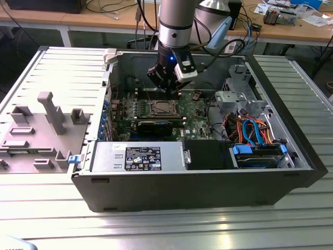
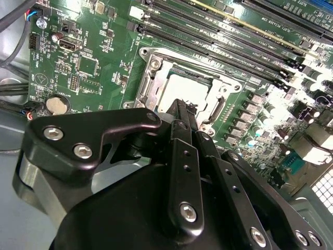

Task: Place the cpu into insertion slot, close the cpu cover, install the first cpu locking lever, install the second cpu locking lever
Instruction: 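Install the first cpu locking lever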

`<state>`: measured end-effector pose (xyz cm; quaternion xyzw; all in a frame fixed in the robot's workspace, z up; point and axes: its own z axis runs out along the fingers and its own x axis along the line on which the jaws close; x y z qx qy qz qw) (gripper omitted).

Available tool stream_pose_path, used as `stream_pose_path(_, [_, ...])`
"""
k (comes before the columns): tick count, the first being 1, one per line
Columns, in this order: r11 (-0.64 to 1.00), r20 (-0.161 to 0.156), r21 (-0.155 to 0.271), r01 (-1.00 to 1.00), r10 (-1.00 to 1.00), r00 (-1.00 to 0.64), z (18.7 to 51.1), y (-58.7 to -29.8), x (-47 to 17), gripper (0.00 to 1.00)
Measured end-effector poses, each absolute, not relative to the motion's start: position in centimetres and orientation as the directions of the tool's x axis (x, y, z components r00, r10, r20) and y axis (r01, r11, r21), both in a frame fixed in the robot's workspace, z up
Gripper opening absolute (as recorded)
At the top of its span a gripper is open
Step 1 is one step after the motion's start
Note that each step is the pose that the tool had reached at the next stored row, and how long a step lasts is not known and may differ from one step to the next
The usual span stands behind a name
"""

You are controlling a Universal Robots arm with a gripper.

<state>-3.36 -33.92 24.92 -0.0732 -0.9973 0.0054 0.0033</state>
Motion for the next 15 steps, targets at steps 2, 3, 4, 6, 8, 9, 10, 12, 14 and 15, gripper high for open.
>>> stream_pose_path(2, [0.990,0.006,-0.011,0.142,0.142,-0.990,24.92,-33.92,-3.36,0.11])
stream_pose_path(3, [0.990,0.006,-0.011,0.141,0.141,-0.990,24.92,-33.92,-3.36,0.11])
stream_pose_path(4, [0.990,0.006,-0.011,0.138,0.138,-0.990,24.92,-33.92,-3.36,0.11])
stream_pose_path(6, [0.991,0.006,-0.011,0.134,0.134,-0.991,24.92,-33.92,-3.36,0.11])
stream_pose_path(8, [0.991,0.006,-0.011,0.130,0.130,-0.992,24.92,-33.92,-3.36,0.11])
stream_pose_path(9, [0.992,0.006,-0.011,0.127,0.127,-0.992,24.92,-33.92,-3.36,0.11])
stream_pose_path(10, [0.992,0.006,-0.011,0.126,0.126,-0.992,24.92,-33.92,-3.36,0.11])
stream_pose_path(12, [0.992,0.006,-0.011,0.122,0.122,-0.992,24.92,-33.92,-3.36,0.11])
stream_pose_path(14, [0.993,0.006,-0.011,0.119,0.119,-0.993,24.92,-33.92,-3.36,0.11])
stream_pose_path(15, [0.993,0.006,-0.011,0.117,0.117,-0.993,24.92,-33.92,-3.36,0.11])
